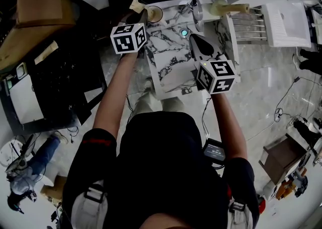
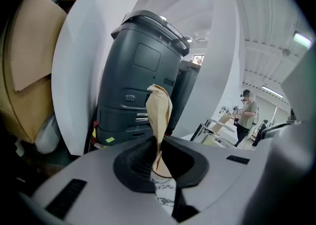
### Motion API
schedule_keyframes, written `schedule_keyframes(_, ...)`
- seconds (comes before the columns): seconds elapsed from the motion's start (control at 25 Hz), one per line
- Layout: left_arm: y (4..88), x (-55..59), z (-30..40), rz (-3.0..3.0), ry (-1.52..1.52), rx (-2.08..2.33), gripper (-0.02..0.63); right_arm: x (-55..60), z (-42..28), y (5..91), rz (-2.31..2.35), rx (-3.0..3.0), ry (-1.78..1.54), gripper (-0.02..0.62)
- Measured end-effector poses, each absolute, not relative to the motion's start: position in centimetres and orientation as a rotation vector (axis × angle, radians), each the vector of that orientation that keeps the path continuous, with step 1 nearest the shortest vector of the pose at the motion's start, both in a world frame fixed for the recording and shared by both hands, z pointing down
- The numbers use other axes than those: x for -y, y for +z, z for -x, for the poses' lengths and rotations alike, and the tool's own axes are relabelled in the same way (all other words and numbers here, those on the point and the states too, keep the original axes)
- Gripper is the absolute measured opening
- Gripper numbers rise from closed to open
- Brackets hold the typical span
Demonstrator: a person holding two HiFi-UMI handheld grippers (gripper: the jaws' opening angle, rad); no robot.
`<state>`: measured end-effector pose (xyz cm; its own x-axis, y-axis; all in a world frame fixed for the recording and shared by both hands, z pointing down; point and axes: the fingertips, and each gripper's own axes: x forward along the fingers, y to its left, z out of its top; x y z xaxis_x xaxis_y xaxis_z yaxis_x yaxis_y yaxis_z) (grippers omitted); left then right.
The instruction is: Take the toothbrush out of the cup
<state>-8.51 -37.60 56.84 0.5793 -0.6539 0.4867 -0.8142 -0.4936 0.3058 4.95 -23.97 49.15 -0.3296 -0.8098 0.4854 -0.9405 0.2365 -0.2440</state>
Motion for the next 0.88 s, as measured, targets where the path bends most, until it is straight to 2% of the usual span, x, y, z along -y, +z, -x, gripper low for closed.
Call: schedule_keyframes(0.88, 47.0, 33.4, 9.5, -2.466, 0.293, 1.183, 0.035, 21.8, -5.8, 45.4, -1.742, 2.306, 0.701, 0.034)
